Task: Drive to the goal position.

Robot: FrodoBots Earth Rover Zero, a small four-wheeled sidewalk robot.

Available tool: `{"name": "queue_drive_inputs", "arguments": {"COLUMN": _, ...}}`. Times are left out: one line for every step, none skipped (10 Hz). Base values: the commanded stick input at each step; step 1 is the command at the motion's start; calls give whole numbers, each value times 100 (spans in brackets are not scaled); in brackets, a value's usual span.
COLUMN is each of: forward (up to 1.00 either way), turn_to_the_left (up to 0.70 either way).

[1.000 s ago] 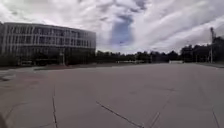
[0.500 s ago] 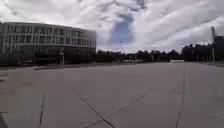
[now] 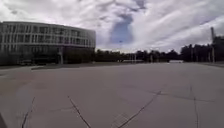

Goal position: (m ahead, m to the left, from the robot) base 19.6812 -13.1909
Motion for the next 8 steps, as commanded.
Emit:
{"name": "queue_drive_inputs", "arguments": {"forward": 70, "turn_to_the_left": -6}}
{"name": "queue_drive_inputs", "arguments": {"forward": 70, "turn_to_the_left": -21}}
{"name": "queue_drive_inputs", "arguments": {"forward": 70, "turn_to_the_left": -33}}
{"name": "queue_drive_inputs", "arguments": {"forward": 70, "turn_to_the_left": -17}}
{"name": "queue_drive_inputs", "arguments": {"forward": 70, "turn_to_the_left": 1}}
{"name": "queue_drive_inputs", "arguments": {"forward": 70, "turn_to_the_left": 1}}
{"name": "queue_drive_inputs", "arguments": {"forward": 70, "turn_to_the_left": 1}}
{"name": "queue_drive_inputs", "arguments": {"forward": 70, "turn_to_the_left": 1}}
